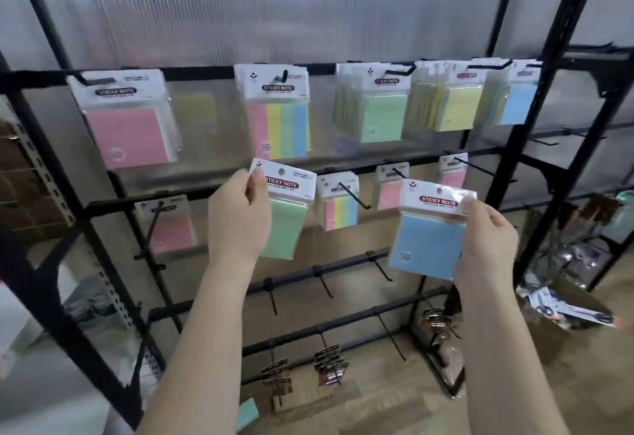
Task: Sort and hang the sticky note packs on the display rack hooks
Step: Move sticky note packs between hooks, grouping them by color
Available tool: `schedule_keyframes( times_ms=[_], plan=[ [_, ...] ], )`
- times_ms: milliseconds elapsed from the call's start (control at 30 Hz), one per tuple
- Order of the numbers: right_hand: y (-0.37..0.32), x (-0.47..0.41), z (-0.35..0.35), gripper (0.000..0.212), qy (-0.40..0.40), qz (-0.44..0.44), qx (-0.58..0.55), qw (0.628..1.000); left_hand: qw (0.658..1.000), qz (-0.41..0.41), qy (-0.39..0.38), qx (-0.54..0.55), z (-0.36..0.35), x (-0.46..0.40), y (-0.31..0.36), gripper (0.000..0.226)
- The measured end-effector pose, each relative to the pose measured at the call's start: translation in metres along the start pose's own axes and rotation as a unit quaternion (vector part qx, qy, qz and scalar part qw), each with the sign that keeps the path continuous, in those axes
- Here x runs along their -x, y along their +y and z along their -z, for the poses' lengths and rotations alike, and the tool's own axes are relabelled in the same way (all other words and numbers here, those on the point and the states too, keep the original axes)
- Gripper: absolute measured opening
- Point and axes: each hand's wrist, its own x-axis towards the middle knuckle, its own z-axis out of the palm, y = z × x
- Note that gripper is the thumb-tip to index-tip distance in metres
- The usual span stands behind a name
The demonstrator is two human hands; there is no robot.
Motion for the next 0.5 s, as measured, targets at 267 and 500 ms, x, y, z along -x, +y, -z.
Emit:
schedule_keyframes(
  times_ms=[267,500],
  plan=[
    [-0.008,-0.04,0.025,0.028,0.022,0.047,0.018,0.998,0.998,-0.037,-0.023,0.05,-0.05,-0.007,0.036,0.046],
    [-0.019,-0.111,0.059,0.024,-0.069,0.083,0.071,0.992,0.998,-0.004,0.014,0.056,-0.105,0.004,0.073,0.045]
  ],
)
